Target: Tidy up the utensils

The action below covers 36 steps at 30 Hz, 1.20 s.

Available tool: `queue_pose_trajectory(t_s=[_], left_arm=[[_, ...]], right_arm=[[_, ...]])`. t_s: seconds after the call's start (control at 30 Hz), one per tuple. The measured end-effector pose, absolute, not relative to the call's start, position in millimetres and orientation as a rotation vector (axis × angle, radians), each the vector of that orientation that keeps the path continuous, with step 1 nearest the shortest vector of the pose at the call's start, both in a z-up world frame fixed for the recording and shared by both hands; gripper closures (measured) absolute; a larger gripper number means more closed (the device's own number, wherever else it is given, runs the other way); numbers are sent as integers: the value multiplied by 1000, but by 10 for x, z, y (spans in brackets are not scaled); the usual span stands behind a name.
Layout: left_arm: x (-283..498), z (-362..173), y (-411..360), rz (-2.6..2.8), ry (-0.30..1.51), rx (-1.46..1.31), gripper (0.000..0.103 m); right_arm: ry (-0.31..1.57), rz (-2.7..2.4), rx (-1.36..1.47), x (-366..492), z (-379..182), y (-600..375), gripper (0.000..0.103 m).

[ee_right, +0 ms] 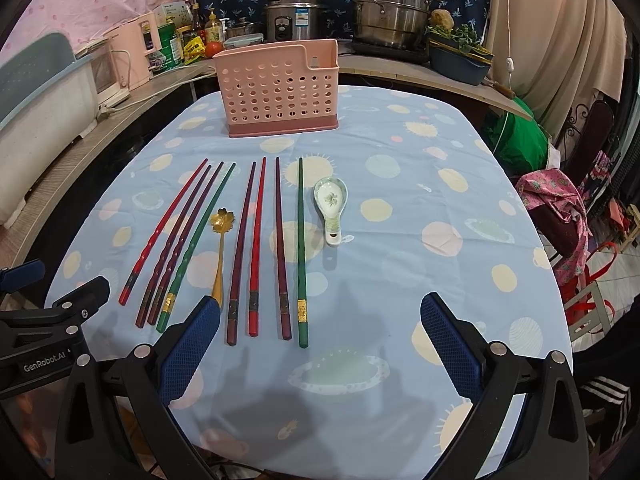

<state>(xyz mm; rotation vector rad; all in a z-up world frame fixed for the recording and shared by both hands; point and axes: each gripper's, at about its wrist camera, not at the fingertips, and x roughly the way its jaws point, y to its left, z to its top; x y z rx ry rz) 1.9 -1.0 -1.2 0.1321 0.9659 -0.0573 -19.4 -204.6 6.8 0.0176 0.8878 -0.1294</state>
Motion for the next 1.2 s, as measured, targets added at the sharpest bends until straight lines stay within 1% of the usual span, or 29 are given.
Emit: queue_pose_trajectory(t_s=[1.2], left_arm=[[7, -41, -75, -65, 975, 118, 7]], right_arm=[[888, -129, 18, -193, 64, -2056, 7]])
